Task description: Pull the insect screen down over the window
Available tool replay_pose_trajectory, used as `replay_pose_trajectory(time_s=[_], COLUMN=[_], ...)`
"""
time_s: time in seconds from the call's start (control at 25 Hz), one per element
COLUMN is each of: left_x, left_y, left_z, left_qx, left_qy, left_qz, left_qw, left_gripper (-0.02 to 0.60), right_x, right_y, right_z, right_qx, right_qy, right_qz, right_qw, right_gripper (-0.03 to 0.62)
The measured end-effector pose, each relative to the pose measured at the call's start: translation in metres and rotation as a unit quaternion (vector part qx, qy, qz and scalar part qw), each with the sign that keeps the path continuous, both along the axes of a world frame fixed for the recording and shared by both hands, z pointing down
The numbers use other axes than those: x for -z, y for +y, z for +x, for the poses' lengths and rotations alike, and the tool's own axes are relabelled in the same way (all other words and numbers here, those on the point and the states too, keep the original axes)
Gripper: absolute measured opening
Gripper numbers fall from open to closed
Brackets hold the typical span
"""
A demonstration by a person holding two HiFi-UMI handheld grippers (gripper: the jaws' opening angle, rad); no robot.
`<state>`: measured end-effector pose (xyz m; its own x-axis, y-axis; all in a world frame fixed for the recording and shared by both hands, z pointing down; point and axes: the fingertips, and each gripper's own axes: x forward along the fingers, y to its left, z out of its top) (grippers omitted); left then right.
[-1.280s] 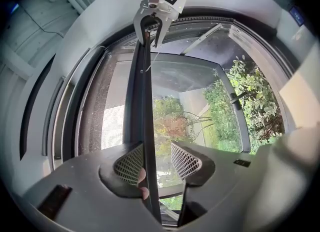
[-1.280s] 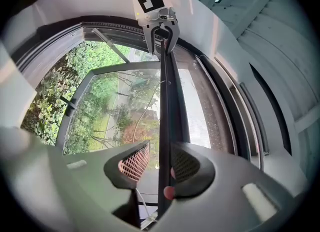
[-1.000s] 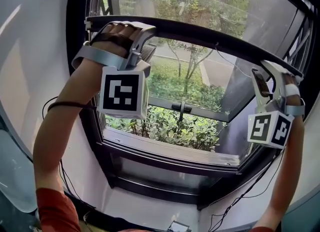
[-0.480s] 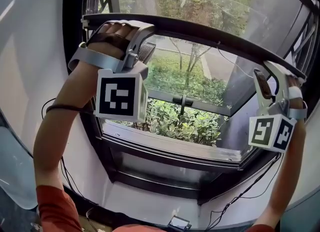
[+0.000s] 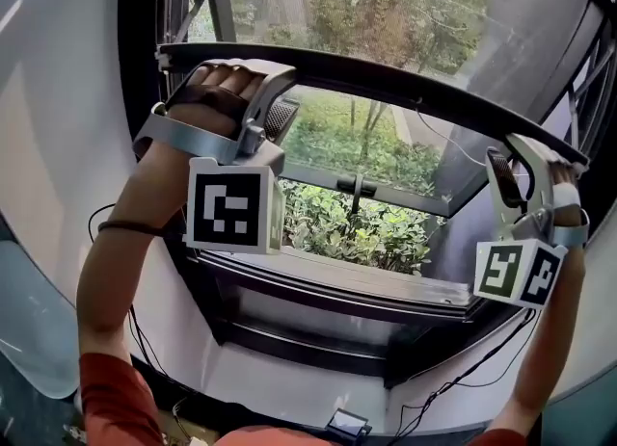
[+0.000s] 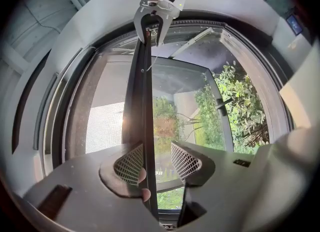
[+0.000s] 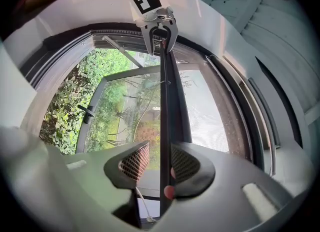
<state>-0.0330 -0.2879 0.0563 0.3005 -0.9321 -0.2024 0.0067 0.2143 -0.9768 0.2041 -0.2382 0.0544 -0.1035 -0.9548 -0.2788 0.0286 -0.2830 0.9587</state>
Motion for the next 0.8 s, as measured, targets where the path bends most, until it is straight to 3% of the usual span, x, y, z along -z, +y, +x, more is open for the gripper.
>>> replay_pose_trajectory(time_s=[0.8], left_x=[-0.066], left_y=[0.003], left_z=[0.001], left_qx=[0.008], left_qy=[0.006], left_qz=[-0.03], left_qw=[0.9995], left_gripper=[0.173], right_x=[-0.071], right_y=[0.003], right_z=[0.001], right_qx=[-0.013], right_qy=[-0.008], right_qz=[-0.067], right_qw=[0.998], right_gripper=[0.138])
